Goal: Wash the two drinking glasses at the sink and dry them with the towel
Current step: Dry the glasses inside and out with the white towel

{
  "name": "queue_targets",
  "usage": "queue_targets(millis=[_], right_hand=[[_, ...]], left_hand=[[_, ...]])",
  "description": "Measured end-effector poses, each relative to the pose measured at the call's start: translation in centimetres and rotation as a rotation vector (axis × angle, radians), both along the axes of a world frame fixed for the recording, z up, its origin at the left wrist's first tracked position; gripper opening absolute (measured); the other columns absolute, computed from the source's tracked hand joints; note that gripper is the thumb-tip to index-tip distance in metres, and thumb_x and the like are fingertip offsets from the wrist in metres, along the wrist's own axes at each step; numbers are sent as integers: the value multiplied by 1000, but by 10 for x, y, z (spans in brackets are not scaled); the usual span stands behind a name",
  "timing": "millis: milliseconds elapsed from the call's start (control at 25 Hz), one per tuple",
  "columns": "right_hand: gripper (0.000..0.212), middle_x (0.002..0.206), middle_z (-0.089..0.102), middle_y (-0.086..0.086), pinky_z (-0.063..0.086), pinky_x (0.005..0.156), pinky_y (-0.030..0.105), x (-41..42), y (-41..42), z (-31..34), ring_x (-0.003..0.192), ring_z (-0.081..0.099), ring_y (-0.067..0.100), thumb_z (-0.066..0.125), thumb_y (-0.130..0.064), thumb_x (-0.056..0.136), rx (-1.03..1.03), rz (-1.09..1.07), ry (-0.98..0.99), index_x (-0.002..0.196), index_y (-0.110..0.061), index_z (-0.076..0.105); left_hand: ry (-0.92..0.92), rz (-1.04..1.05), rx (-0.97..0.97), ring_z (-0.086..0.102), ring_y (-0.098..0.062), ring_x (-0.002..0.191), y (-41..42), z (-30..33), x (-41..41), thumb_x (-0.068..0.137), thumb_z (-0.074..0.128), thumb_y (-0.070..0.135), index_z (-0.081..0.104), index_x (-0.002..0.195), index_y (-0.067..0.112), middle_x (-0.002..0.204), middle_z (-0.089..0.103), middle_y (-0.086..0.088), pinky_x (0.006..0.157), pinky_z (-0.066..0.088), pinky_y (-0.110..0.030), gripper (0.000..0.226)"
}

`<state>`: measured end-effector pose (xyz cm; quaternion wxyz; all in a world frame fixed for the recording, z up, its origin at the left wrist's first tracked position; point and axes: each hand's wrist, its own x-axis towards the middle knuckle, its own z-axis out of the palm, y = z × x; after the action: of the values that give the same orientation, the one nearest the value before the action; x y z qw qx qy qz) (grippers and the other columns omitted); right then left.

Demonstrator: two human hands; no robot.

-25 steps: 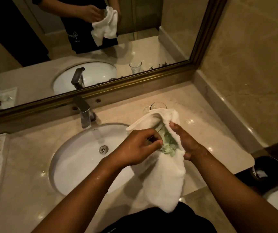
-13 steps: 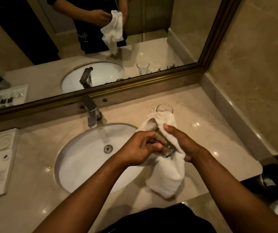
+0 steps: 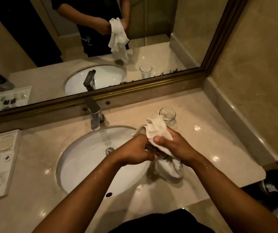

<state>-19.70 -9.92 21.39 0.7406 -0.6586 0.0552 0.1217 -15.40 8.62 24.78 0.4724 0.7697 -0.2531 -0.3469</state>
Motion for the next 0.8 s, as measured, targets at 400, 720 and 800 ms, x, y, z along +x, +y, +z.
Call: queue_targets(millis=[400,720,800], right_hand=[[38,100,73,14,58,81,33,11,-6,29,88,71,24,55,-41,89,474,-5,374,100,-14,79],[30,112,75,12,56,92,37,8,3,8,106,70,29,64,-32,91,201,-30,125,116,-17,70],[30,115,75,4,55,94,34,9,6,10,110,70,24,68,-27,90,-33,30,-50,120,-23,68]], left_hand=[[28,18,-187,75,-20,106,-1,-6,3,91,68,-6,73,113,-1,111,78,-16,101,56,-36,23],[-108,-10,15,72,0,90,-2,1,8,85,79,7,76,112,12,103,79,0,89,59,-27,27],[30,79,-98,74,-5,95,-1,2,4,87,77,2,70,119,11,106,78,-1,83,60,-23,34]])
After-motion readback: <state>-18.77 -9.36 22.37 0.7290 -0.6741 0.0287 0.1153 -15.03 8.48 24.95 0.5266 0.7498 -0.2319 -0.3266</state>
